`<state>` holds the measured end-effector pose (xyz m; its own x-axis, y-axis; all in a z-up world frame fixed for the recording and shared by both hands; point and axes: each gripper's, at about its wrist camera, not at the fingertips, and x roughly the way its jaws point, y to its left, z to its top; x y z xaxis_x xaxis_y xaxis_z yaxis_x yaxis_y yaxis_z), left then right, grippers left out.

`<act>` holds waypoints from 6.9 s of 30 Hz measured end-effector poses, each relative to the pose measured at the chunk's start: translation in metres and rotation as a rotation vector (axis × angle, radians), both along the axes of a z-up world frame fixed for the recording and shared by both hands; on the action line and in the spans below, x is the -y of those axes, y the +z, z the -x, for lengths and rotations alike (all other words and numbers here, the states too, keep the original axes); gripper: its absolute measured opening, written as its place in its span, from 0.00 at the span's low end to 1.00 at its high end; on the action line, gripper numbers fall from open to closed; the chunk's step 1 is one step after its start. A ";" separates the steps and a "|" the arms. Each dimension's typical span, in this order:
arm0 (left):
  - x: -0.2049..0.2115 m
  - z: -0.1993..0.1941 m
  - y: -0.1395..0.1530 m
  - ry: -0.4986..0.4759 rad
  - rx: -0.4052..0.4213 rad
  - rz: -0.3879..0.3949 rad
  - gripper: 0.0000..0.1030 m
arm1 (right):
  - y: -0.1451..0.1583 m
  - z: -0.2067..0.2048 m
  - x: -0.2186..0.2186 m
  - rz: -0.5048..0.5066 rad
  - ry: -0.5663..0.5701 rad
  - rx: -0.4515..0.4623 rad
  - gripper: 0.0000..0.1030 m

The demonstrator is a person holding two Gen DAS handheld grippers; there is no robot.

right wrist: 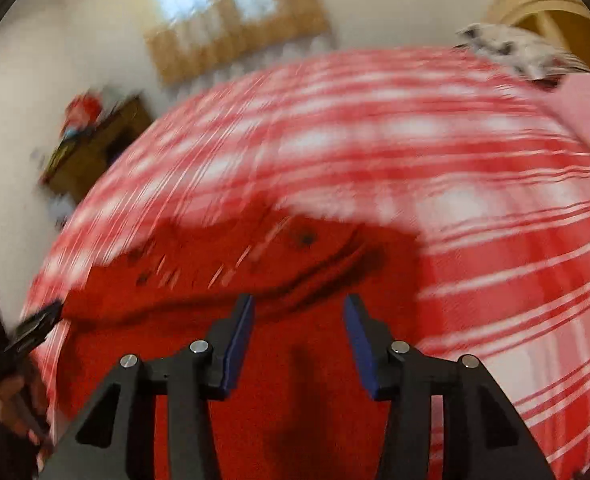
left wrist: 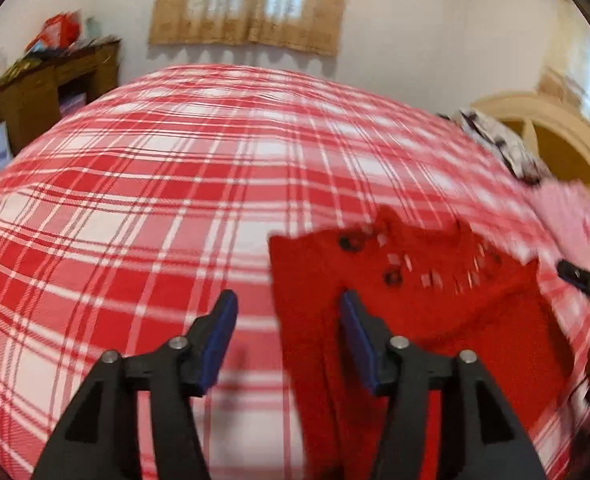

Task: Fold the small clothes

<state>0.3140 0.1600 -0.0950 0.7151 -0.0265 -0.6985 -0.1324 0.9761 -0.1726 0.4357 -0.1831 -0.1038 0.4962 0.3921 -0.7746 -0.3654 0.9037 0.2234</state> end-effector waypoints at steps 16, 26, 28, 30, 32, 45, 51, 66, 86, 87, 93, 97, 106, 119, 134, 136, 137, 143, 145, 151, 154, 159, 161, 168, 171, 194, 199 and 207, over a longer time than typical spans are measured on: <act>-0.001 -0.022 -0.004 0.123 -0.014 -0.164 0.72 | 0.010 -0.031 -0.039 0.030 -0.027 0.116 0.52; 0.013 0.044 -0.004 0.021 -0.006 -0.077 0.72 | -0.002 0.056 0.025 0.099 -0.031 0.083 0.53; 0.019 0.056 -0.002 0.001 0.007 -0.063 0.72 | -0.002 0.073 0.042 0.090 -0.059 0.089 0.53; 0.027 0.067 -0.003 -0.032 0.010 -0.061 0.72 | -0.005 0.086 0.059 0.066 -0.091 0.074 0.53; 0.035 0.074 -0.006 -0.051 0.011 -0.085 0.72 | -0.010 0.091 0.066 0.057 -0.104 0.051 0.53; 0.036 0.064 -0.032 -0.017 -0.036 -0.109 0.78 | 0.000 0.068 0.066 0.050 -0.112 0.074 0.50; 0.037 0.061 -0.038 -0.005 -0.042 -0.099 0.81 | 0.001 0.021 0.036 0.110 -0.087 0.078 0.48; 0.033 0.061 -0.042 -0.001 -0.041 -0.060 0.88 | -0.024 -0.024 0.021 0.231 -0.153 0.051 0.04; 0.036 0.058 -0.043 0.007 -0.059 -0.091 0.97 | -0.040 0.041 -0.031 0.191 0.040 0.063 0.44; 0.036 0.057 -0.043 0.008 -0.063 -0.090 0.97 | -0.040 0.041 -0.031 0.177 0.026 0.056 0.44; 0.029 0.068 -0.038 0.016 -0.050 -0.066 0.97 | -0.026 0.065 -0.036 0.184 0.047 0.081 0.50; 0.011 0.086 -0.029 0.034 -0.014 -0.053 0.97 | -0.020 0.093 -0.050 0.204 0.131 0.131 0.52; -0.024 0.090 -0.022 0.086 0.002 -0.086 0.97 | -0.016 0.152 -0.104 0.194 0.298 0.186 0.60; -0.054 0.072 -0.028 0.042 0.006 0.090 0.97 | -0.036 0.201 -0.180 0.290 0.468 0.259 0.60; -0.042 0.017 -0.028 -0.073 0.009 0.284 0.97 | -0.049 0.217 -0.230 0.400 0.515 0.371 0.60; -0.039 0.013 -0.030 -0.078 0.005 0.297 0.97 | -0.050 0.217 -0.232 0.406 0.518 0.378 0.60; -0.038 0.011 -0.030 -0.083 0.005 0.300 0.97 | -0.051 0.217 -0.233 0.410 0.517 0.382 0.60; -0.028 -0.004 -0.034 -0.112 -0.011 0.282 0.97 | -0.053 0.212 -0.236 0.393 0.504 0.392 0.60; -0.027 -0.010 -0.036 -0.115 -0.019 0.278 0.97 | -0.054 0.209 -0.235 0.378 0.498 0.387 0.60; -0.028 -0.022 -0.039 -0.122 -0.023 0.289 0.96 | -0.055 0.205 -0.237 0.371 0.483 0.396 0.60; -0.029 -0.024 -0.039 -0.122 -0.013 0.304 0.95 | -0.056 0.204 -0.239 0.372 0.477 0.401 0.60; -0.028 -0.030 -0.040 -0.143 -0.020 0.309 0.81 | -0.057 0.209 -0.243 0.400 0.486 0.430 0.47; -0.029 -0.030 -0.040 -0.140 -0.015 0.312 0.76 | -0.057 0.215 -0.245 0.416 0.498 0.446 0.37; -0.033 -0.033 -0.045 -0.176 -0.021 0.394 0.47 | -0.054 0.220 -0.244 0.406 0.510 0.439 0.09; -0.030 -0.035 -0.046 -0.214 -0.024 0.428 0.21 | -0.047 0.221 -0.238 0.375 0.497 0.442 0.07; -0.007 -0.038 -0.005 -0.171 0.000 0.493 0.13 | 0.008 0.206 -0.153 0.195 0.336 0.436 0.06; 0.011 -0.041 0.011 -0.183 0.028 0.490 0.13 | 0.017 0.200 -0.127 0.162 0.295 0.441 0.06; 0.039 -0.048 0.033 -0.210 0.058 0.492 0.13 | 0.025 0.191 -0.096 0.095 0.231 0.418 0.06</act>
